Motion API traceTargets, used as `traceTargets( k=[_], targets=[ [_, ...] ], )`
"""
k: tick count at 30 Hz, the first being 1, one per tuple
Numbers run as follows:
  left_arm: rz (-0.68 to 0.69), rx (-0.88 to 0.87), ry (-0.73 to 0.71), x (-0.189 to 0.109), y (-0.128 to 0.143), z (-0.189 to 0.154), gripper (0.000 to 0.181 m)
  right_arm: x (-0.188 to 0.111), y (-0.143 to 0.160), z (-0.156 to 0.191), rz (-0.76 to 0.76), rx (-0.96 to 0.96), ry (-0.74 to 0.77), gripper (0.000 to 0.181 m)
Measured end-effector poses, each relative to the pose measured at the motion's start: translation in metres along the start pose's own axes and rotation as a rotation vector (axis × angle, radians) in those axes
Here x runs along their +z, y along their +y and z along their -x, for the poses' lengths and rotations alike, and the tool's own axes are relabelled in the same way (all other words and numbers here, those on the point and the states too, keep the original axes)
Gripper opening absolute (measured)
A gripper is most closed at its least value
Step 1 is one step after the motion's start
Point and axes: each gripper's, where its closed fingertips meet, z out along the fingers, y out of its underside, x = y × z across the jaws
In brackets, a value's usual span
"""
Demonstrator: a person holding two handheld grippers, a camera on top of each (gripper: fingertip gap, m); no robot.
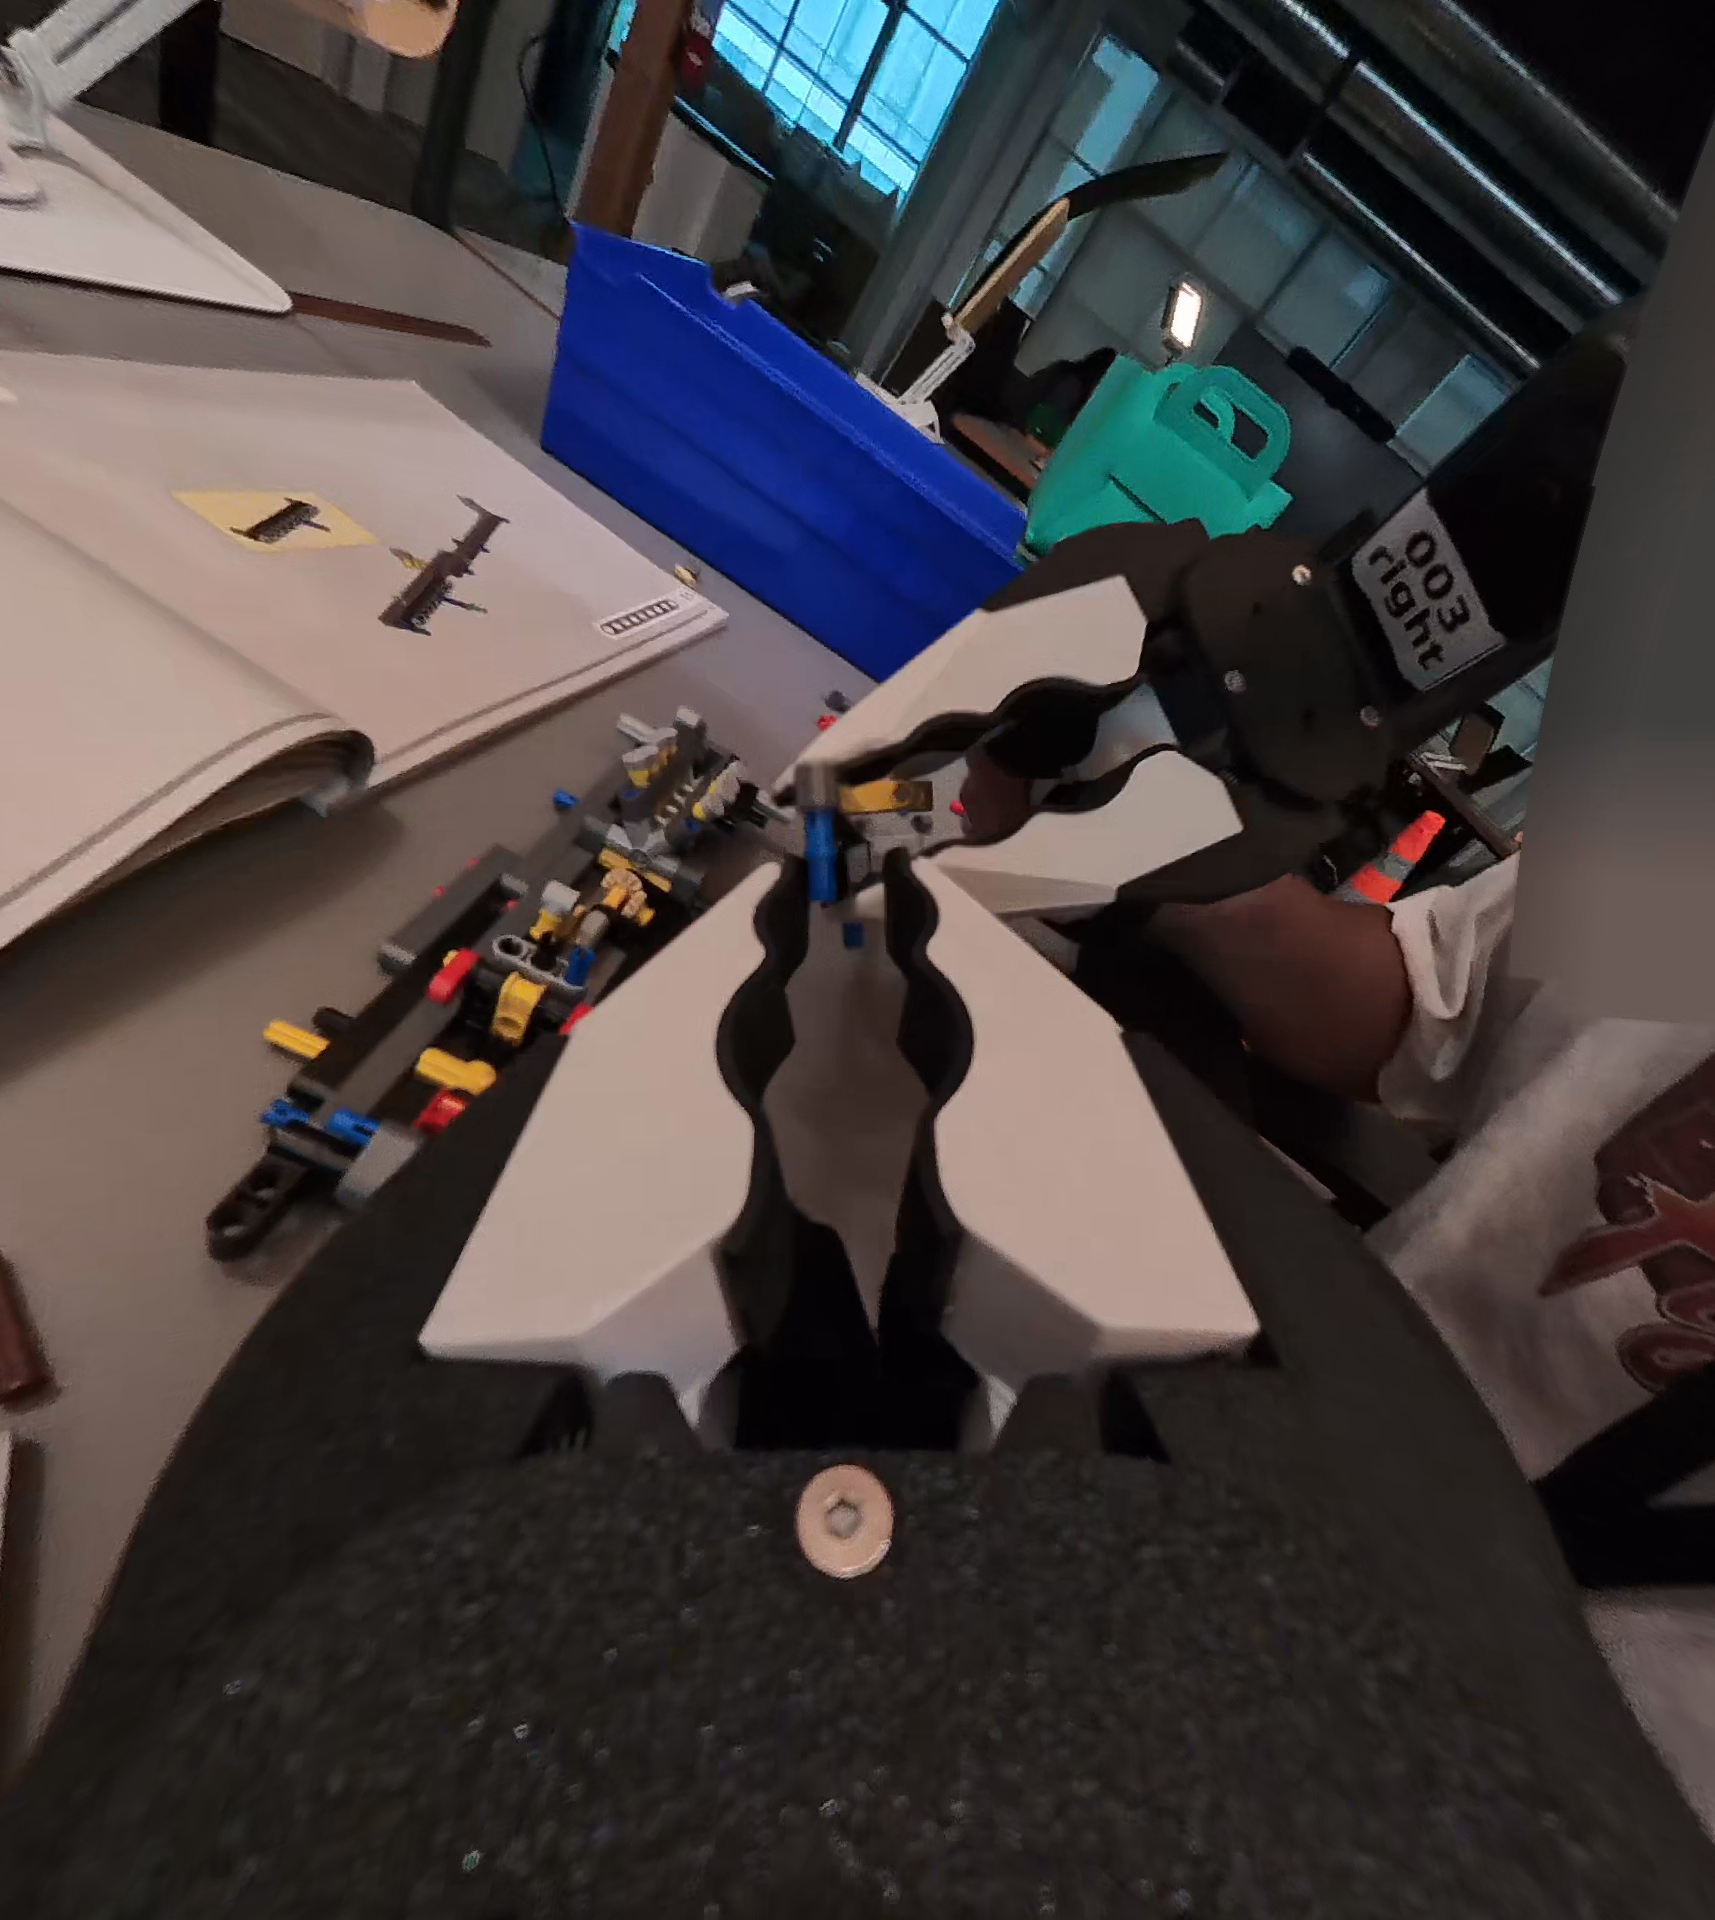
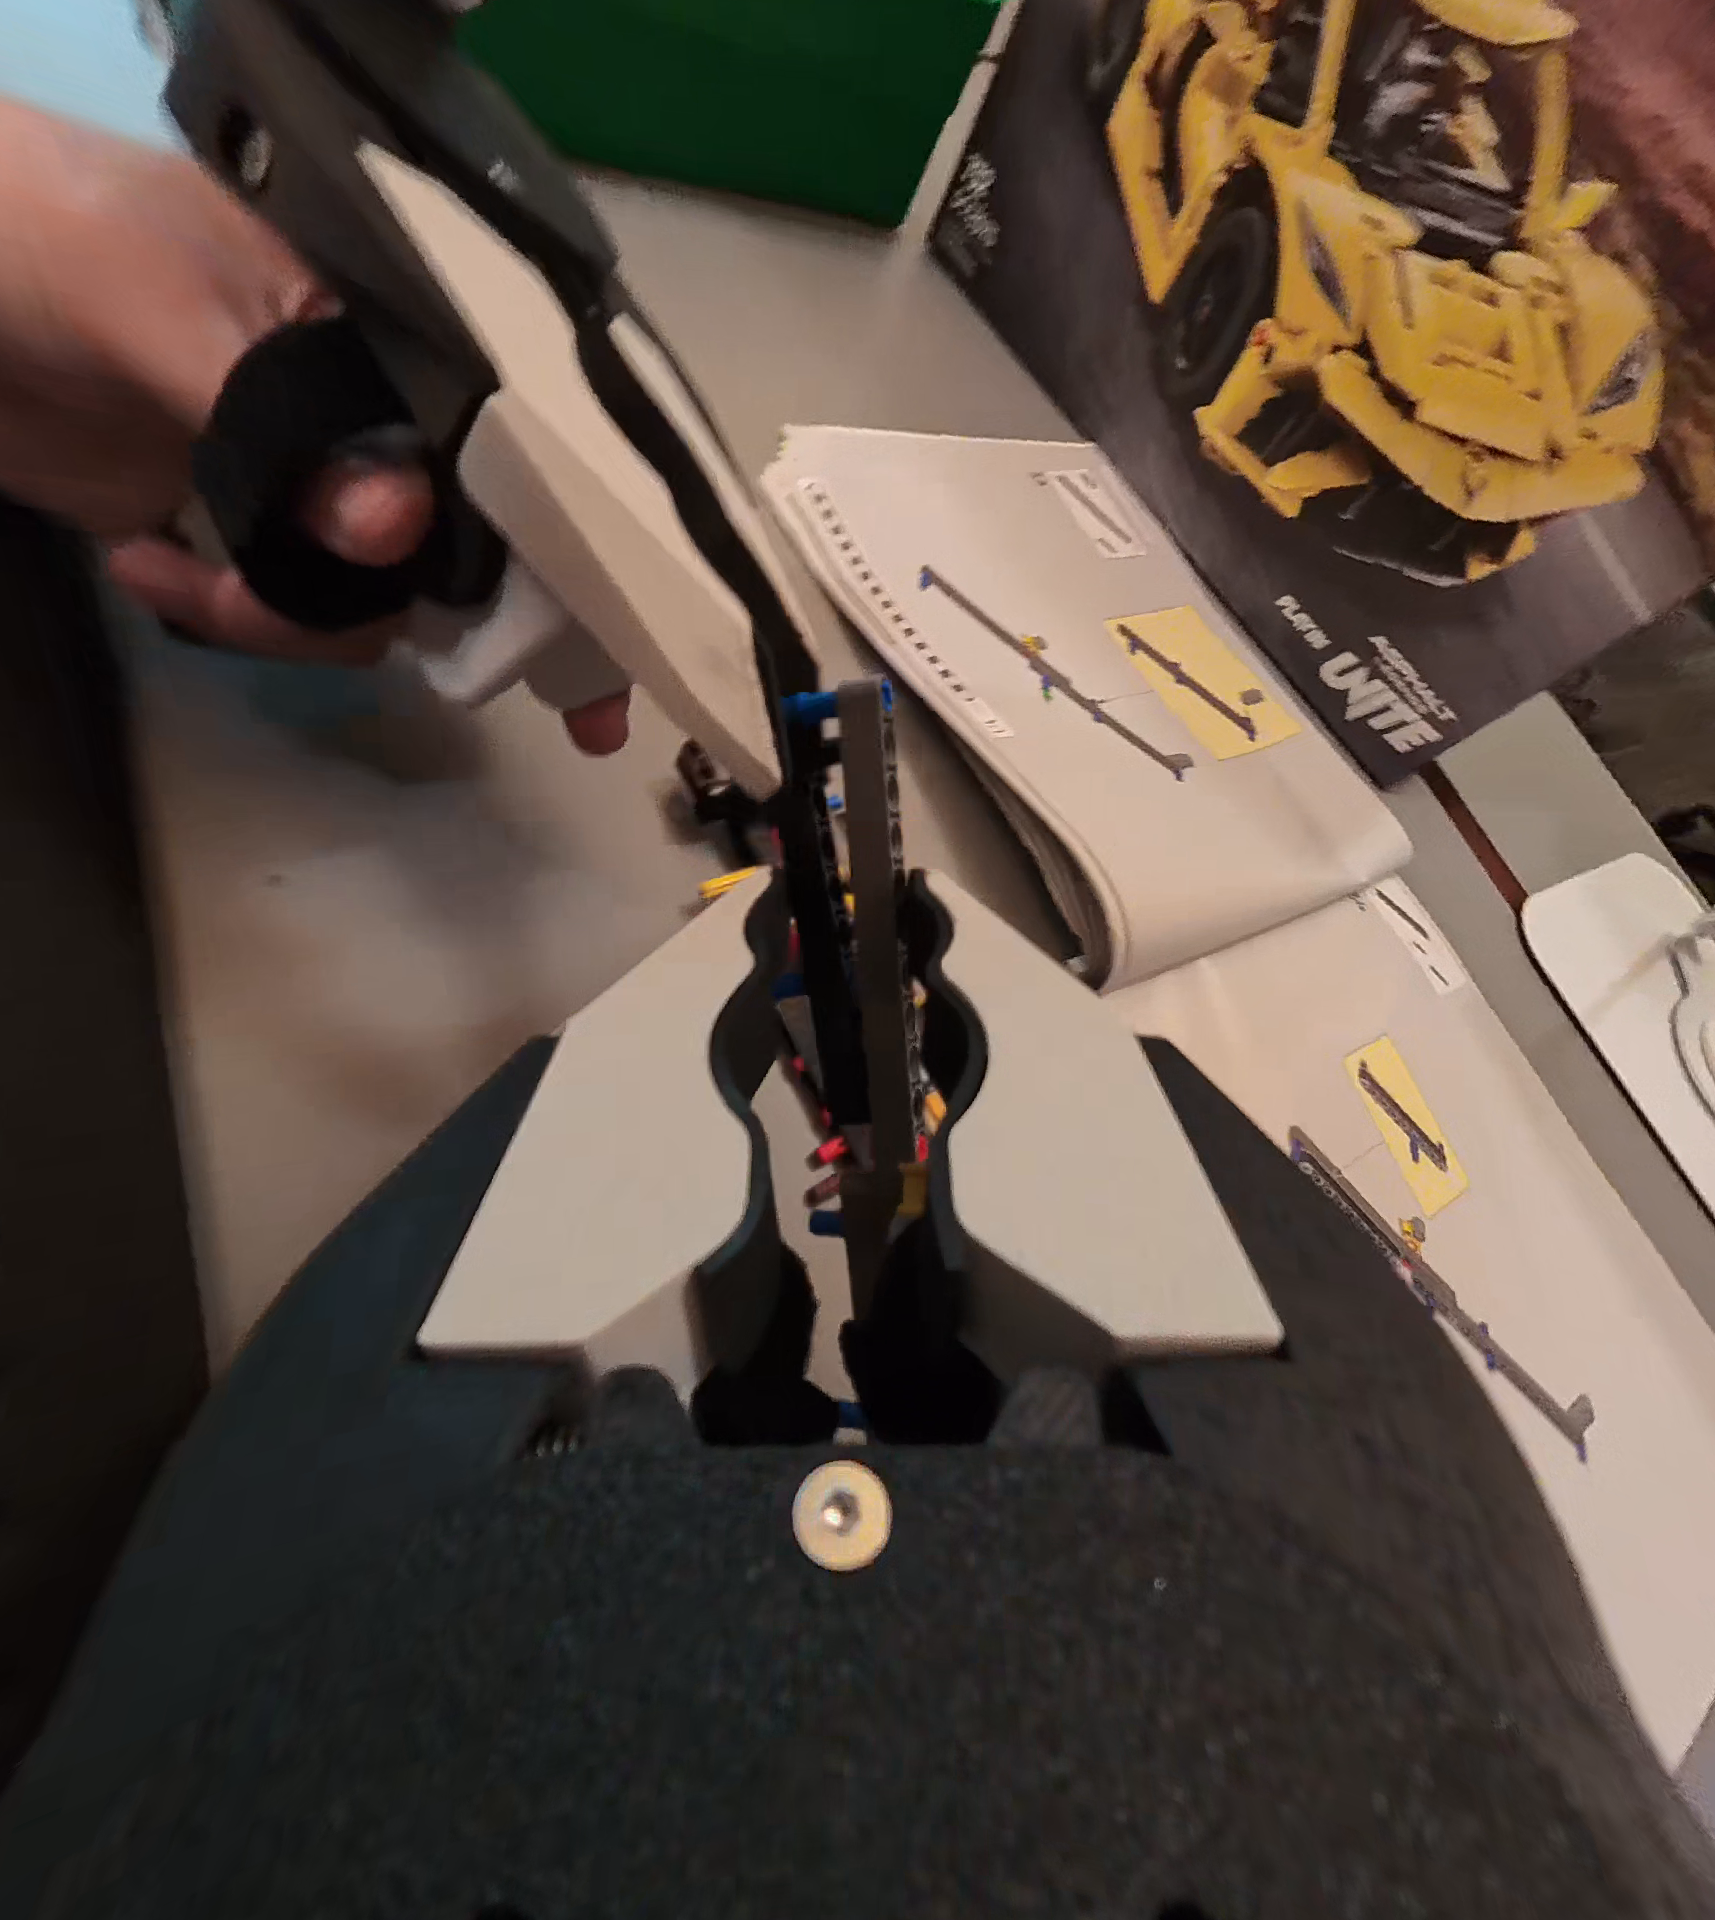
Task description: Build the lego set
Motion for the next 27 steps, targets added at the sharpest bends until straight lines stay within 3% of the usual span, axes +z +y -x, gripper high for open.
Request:
traceTargets(
  k=[3,7,9,12,19,27],
  targets=[
    [-0.028,-0.033,-0.015,0.006,-0.007,0.005,0.013,-0.004,-0.004,-0.023,-0.027,0.123,0.064,0.02],
    [-0.141,-0.003,-0.023,0.009,-0.034,0.003,0.015,-0.007,-0.017,-0.019,-0.114,0.276,-0.042,0.02],
    [-0.145,-0.002,-0.024,0.012,-0.036,0.002,0.008,-0.009,-0.016,-0.03,-0.128,0.3,0.014,0.02],
    [-0.164,0.014,-0.034,0.013,-0.036,0.0,0.007,-0.01,-0.017,-0.029,-0.153,0.354,-0.019,0.02],
    [-0.21,-0.002,-0.059,0.009,-0.043,0.004,0.008,-0.004,-0.018,-0.023,-0.129,0.315,-0.053,0.021],
    [-0.193,-0.006,-0.098,0.006,-0.04,0.011,0.007,0.003,-0.017,-0.024,-0.085,0.212,0.022,0.021]
  ],
)
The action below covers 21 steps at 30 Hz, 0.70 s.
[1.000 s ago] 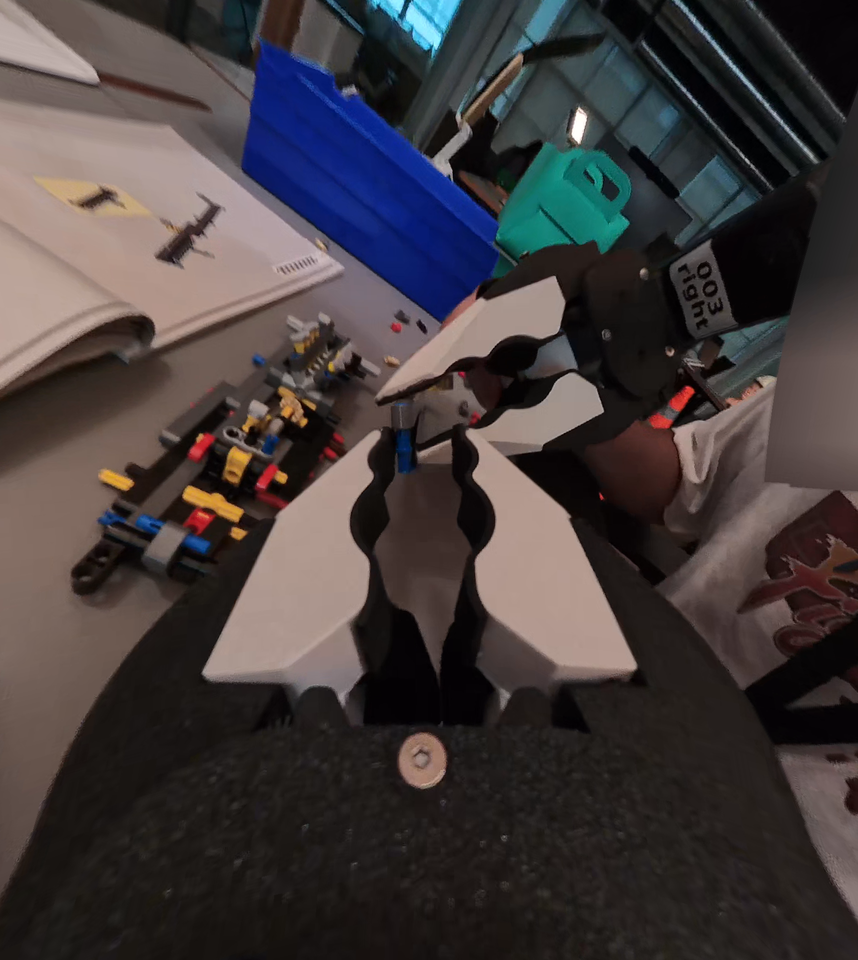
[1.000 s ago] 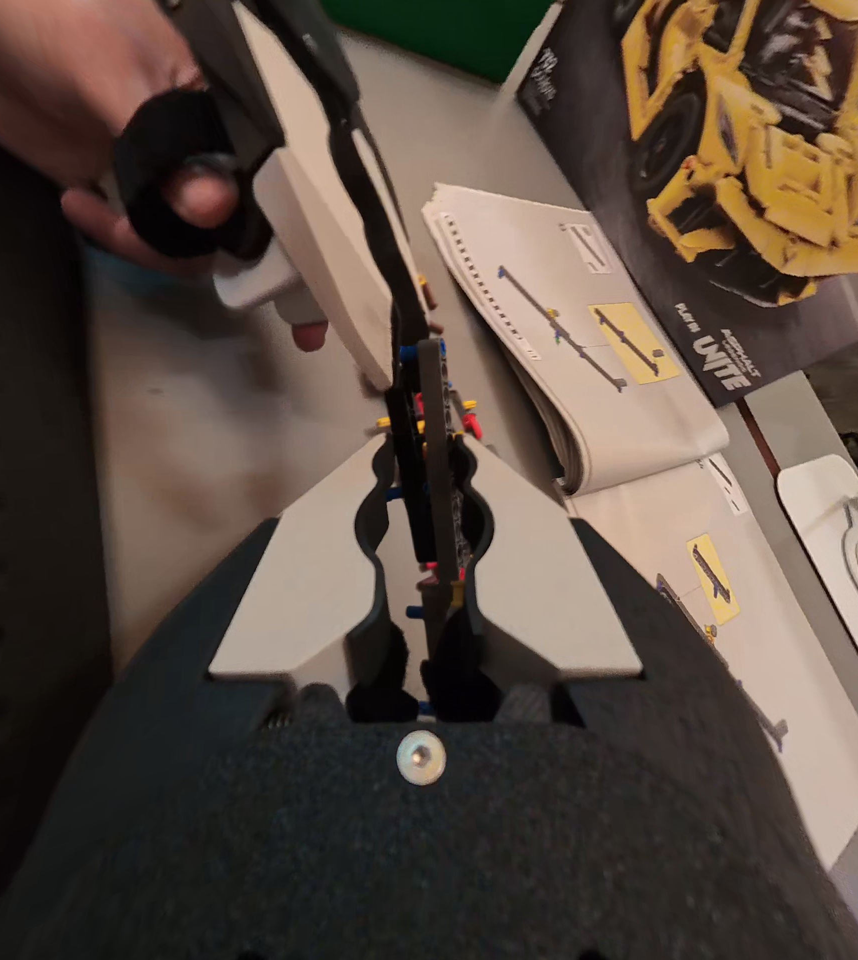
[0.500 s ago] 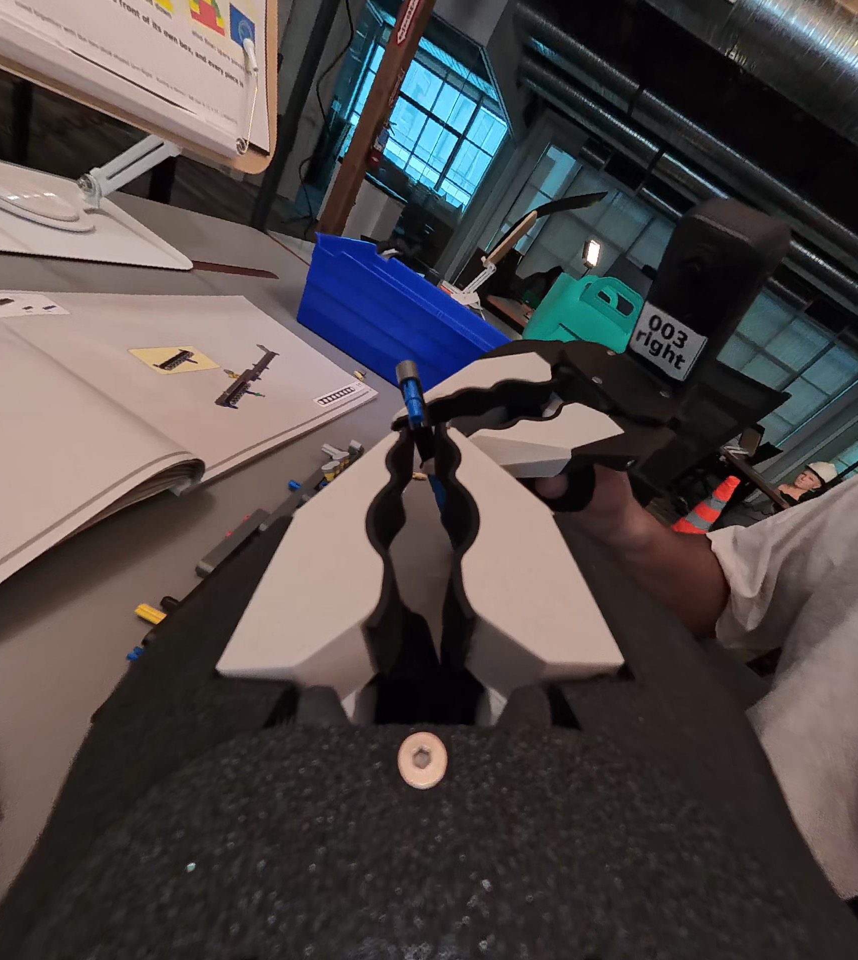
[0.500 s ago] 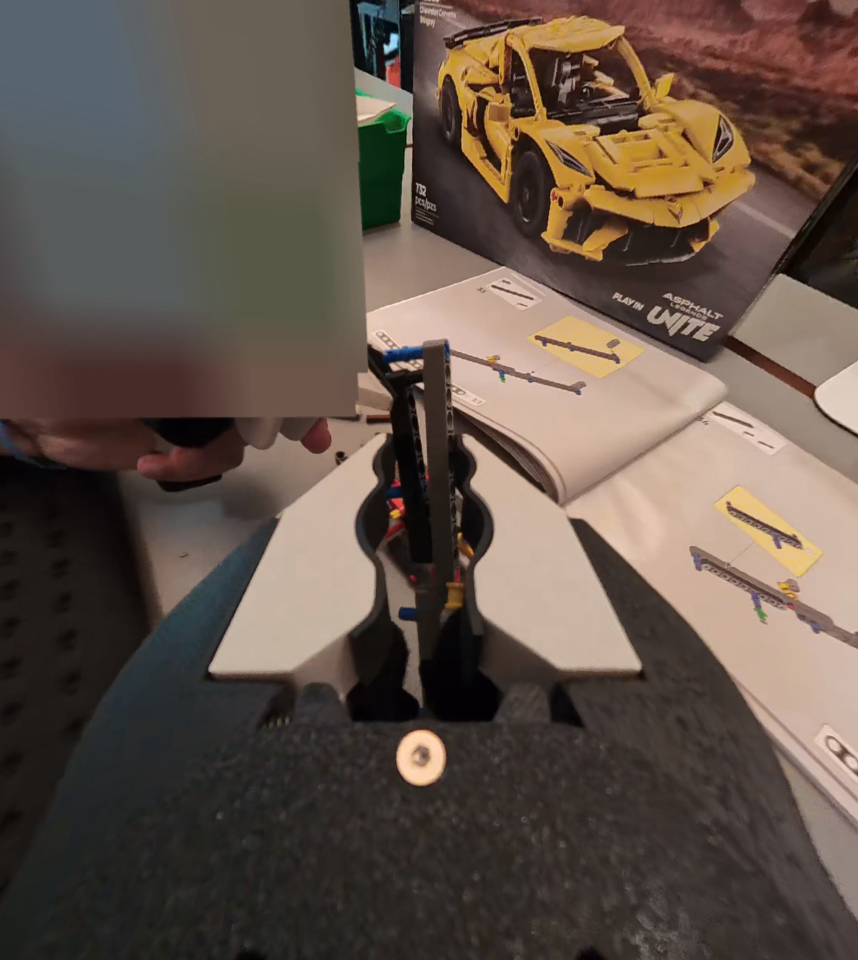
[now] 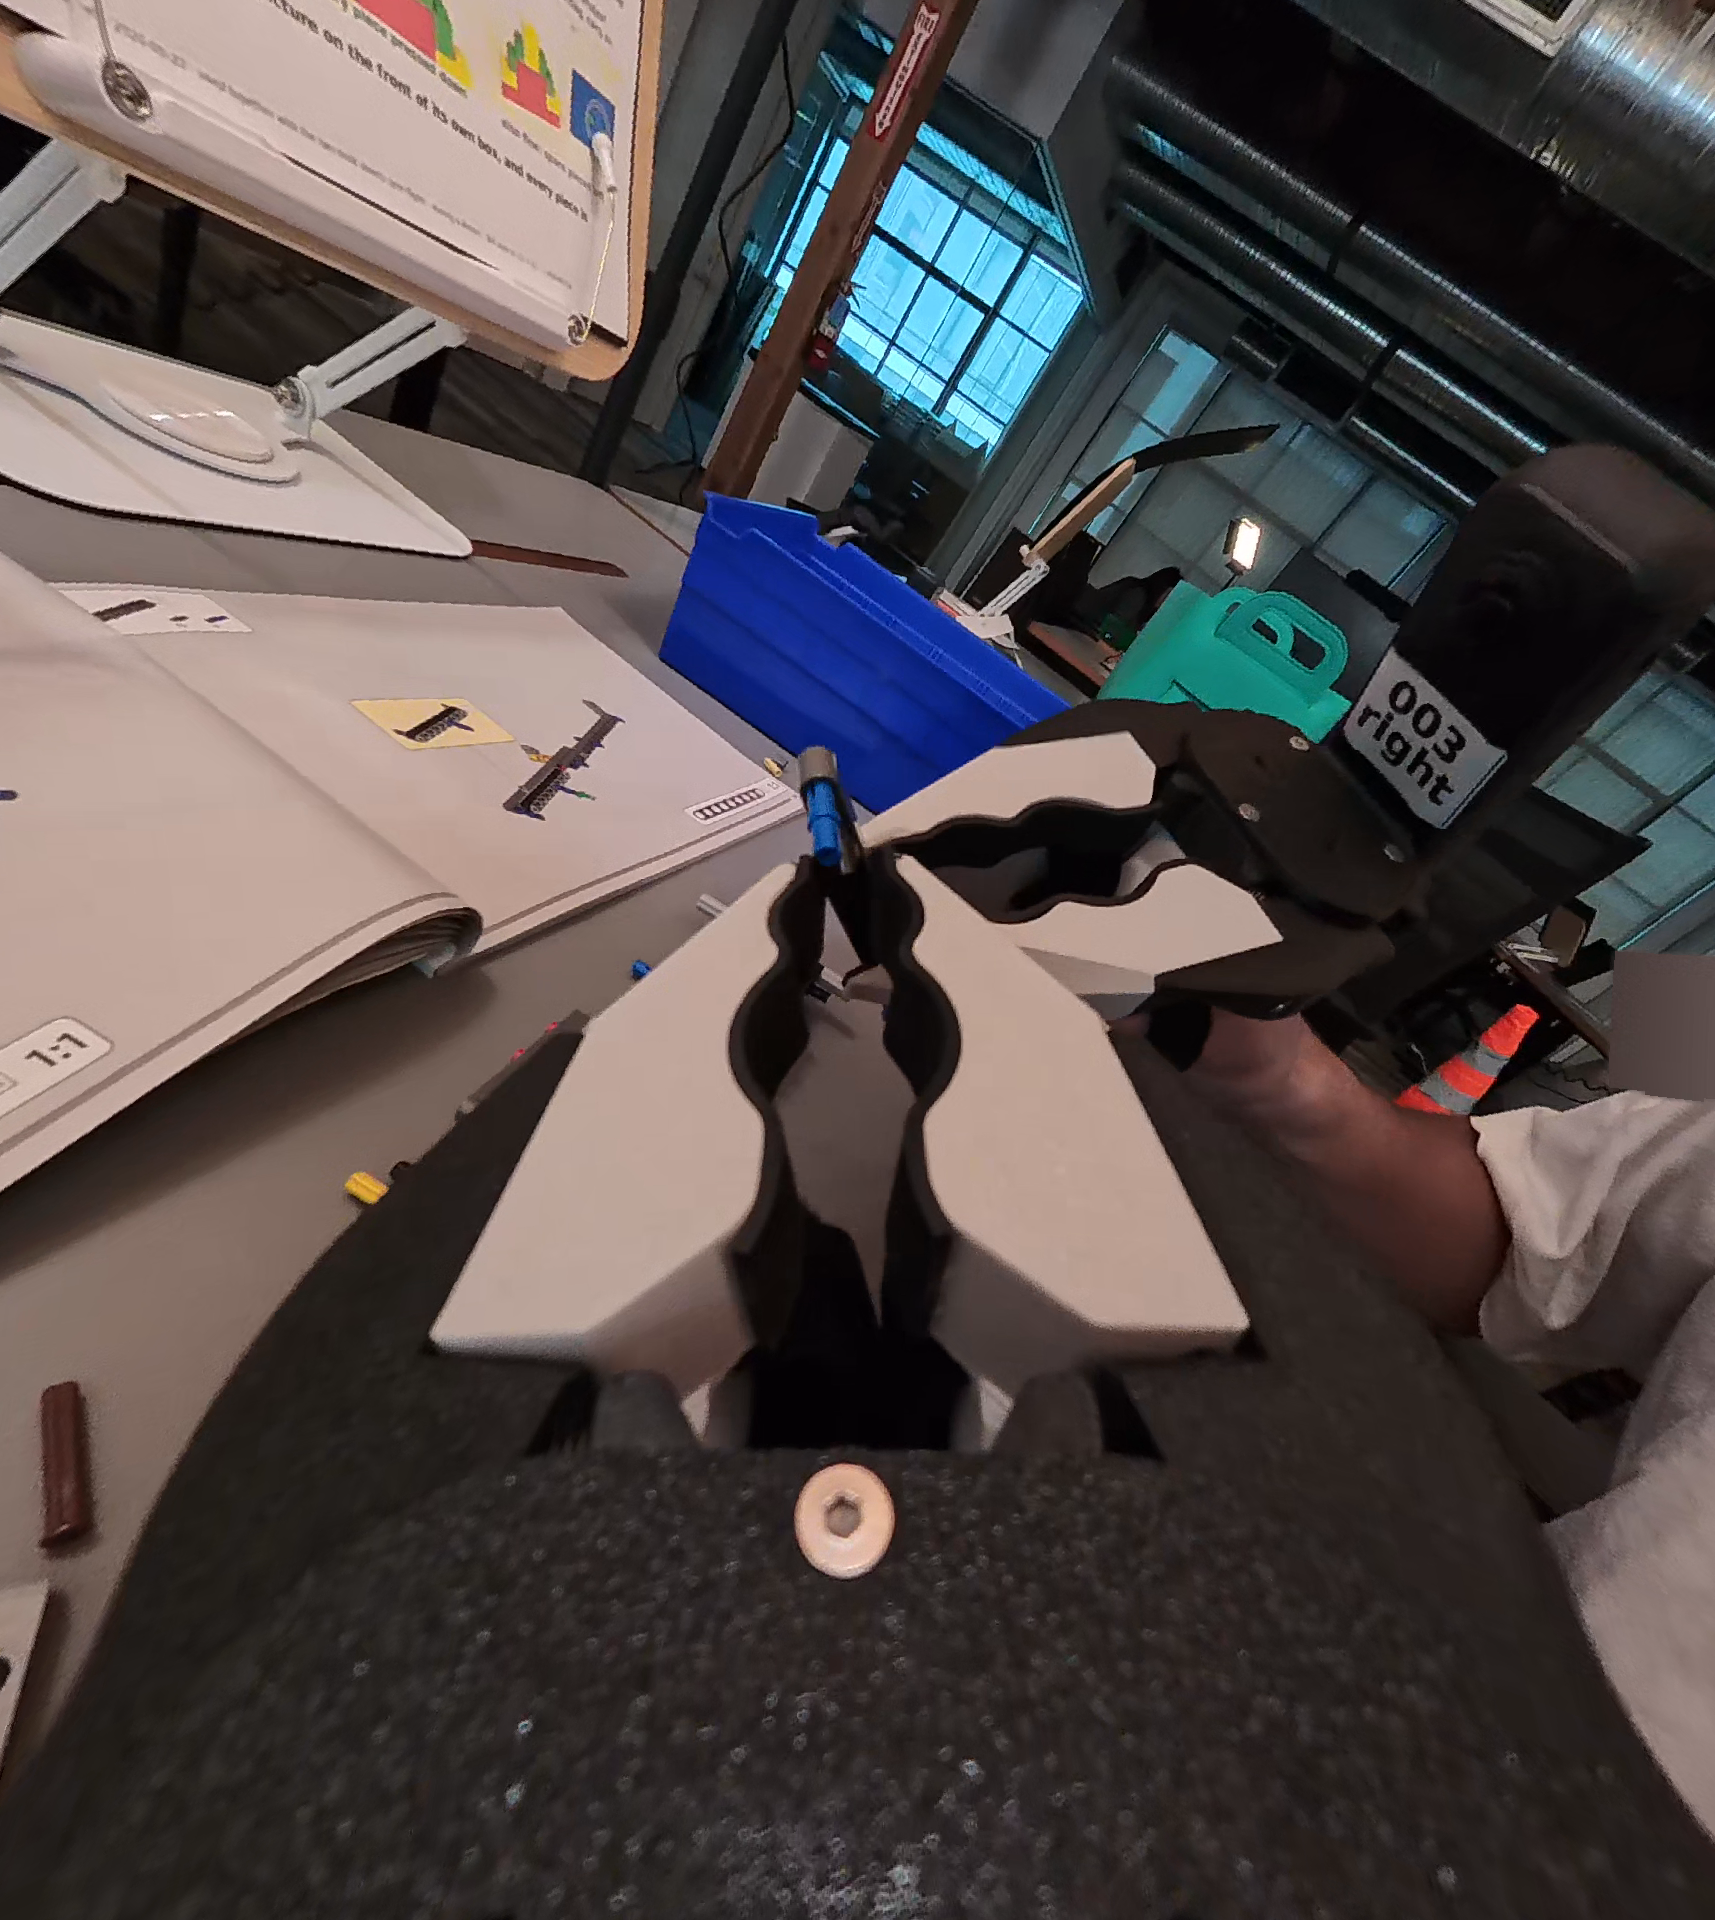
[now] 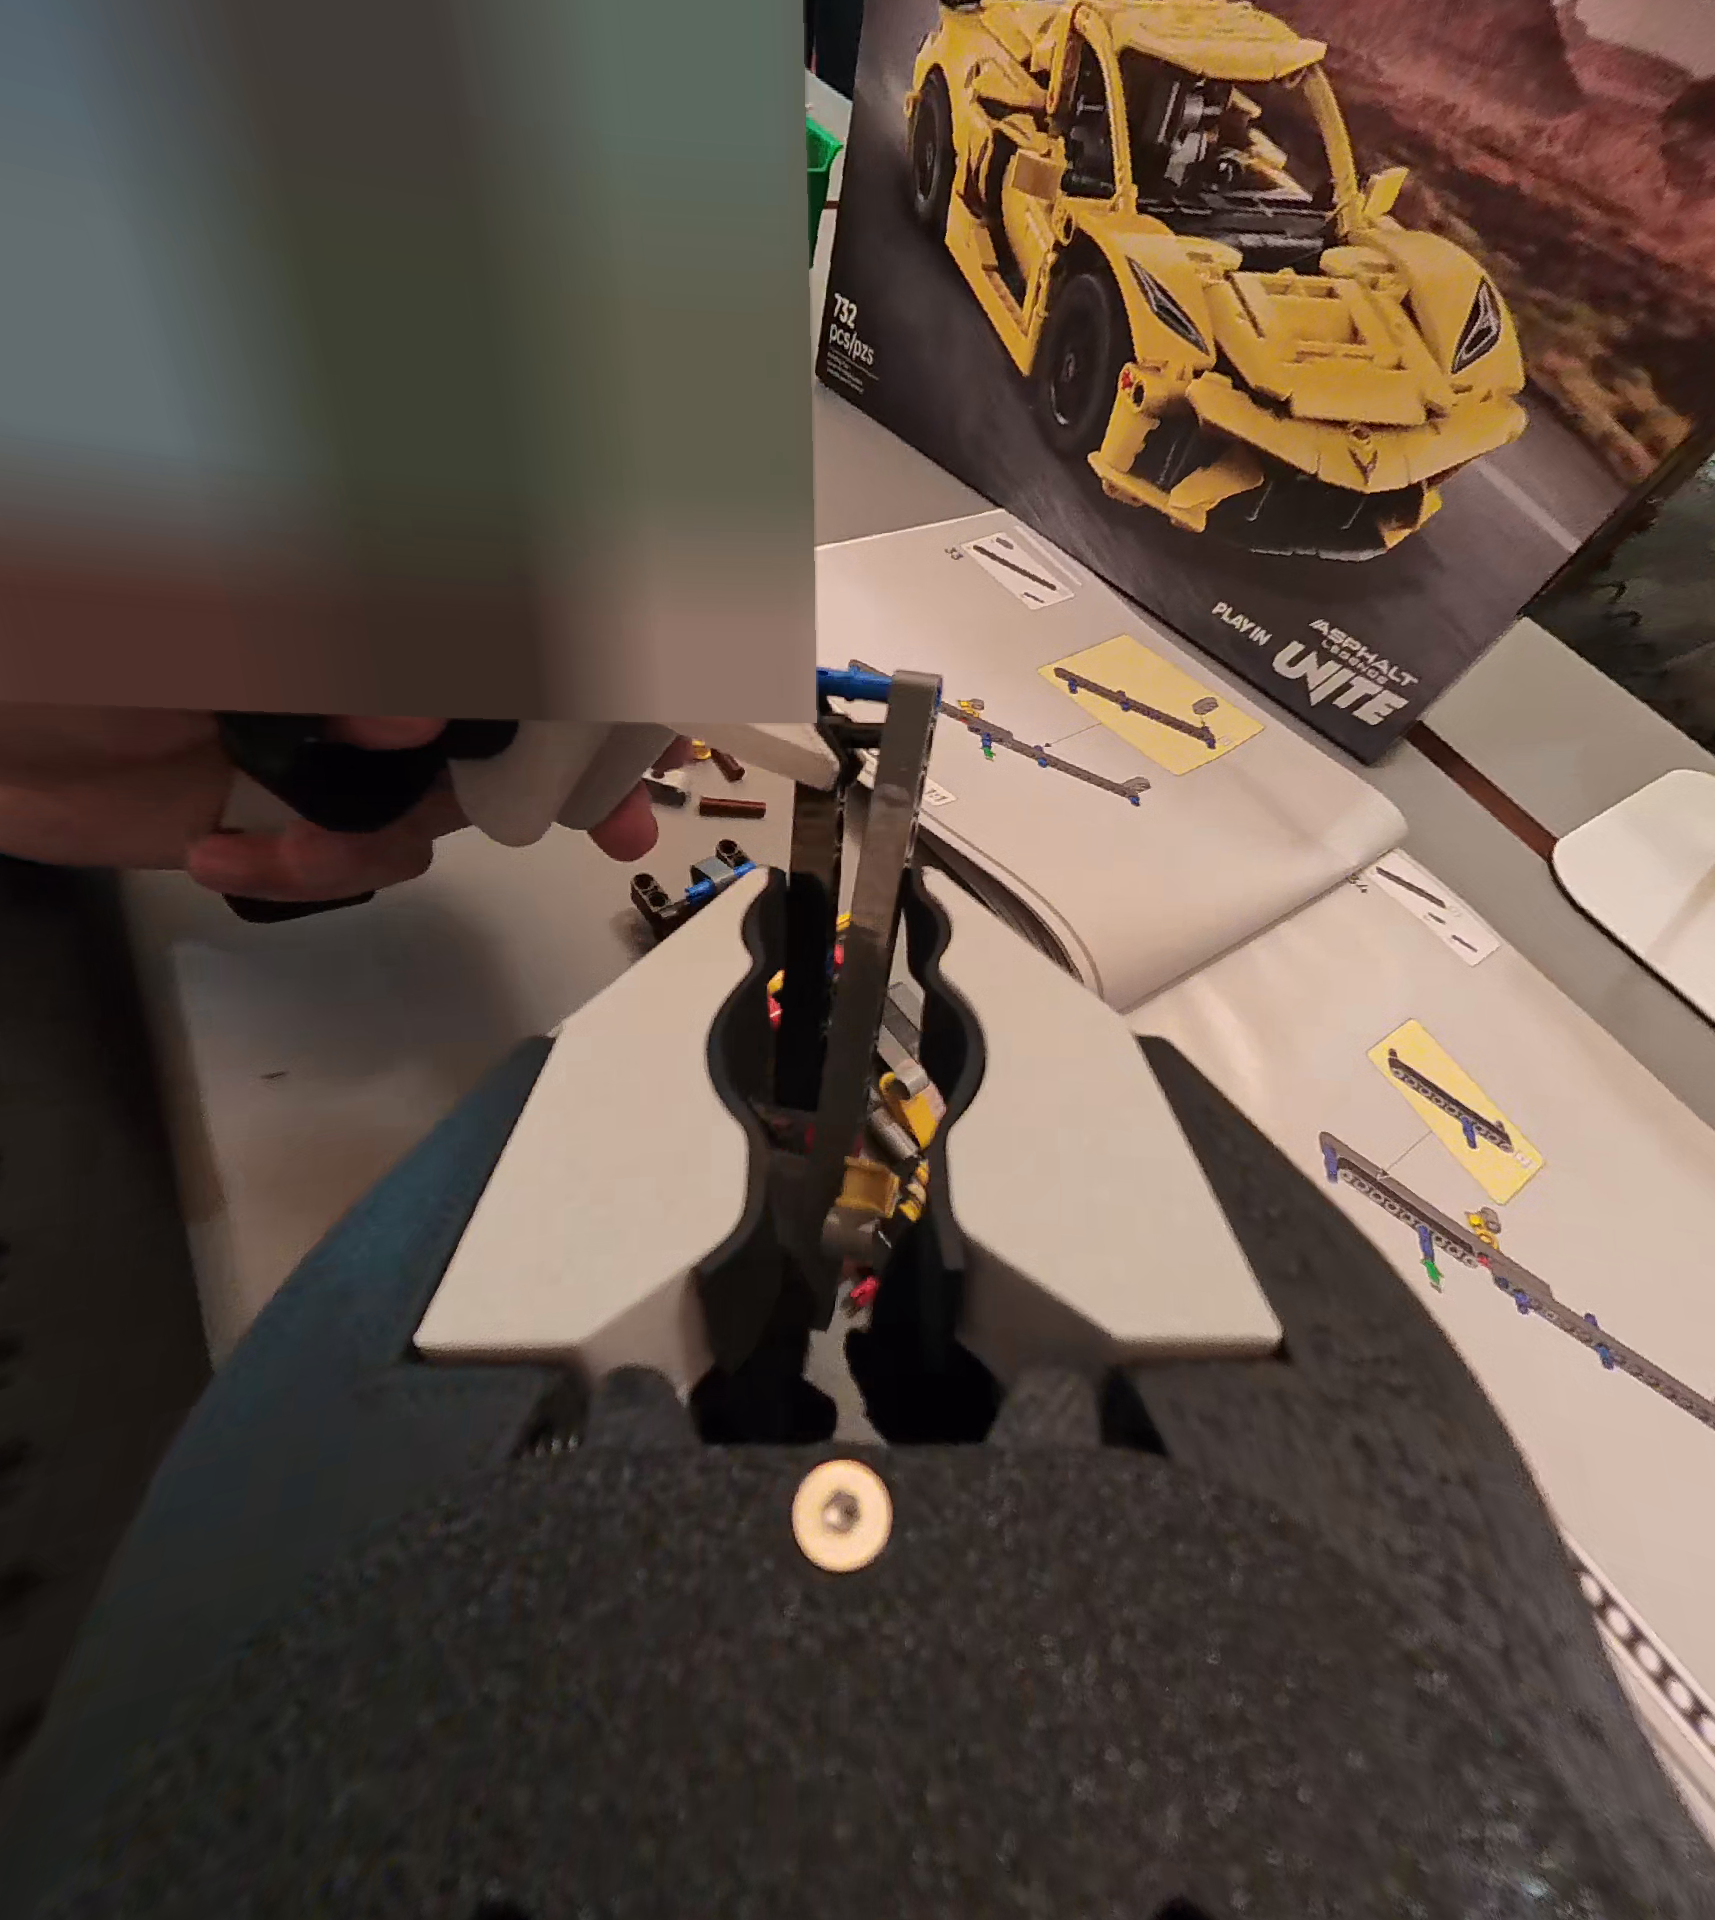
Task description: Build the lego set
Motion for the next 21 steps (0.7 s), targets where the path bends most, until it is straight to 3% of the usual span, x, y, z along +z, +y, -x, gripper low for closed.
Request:
traceTargets(
  k=[8,14,21],
  targets=[
    [0.047,0.018,0.028,0.0,0.007,-0.007,0.007,0.007,-0.01,0.003,0.038,-0.141,0.032,0.029],
    [0.074,0.04,0.023,-0.002,0.009,-0.007,0.007,0.009,-0.008,0.002,0.087,-0.265,0.089,0.022],
    [0.096,0.057,0.027,-0.002,0.012,-0.008,0.007,0.009,-0.006,0.002,0.099,-0.273,0.087,0.02]
  ],
)
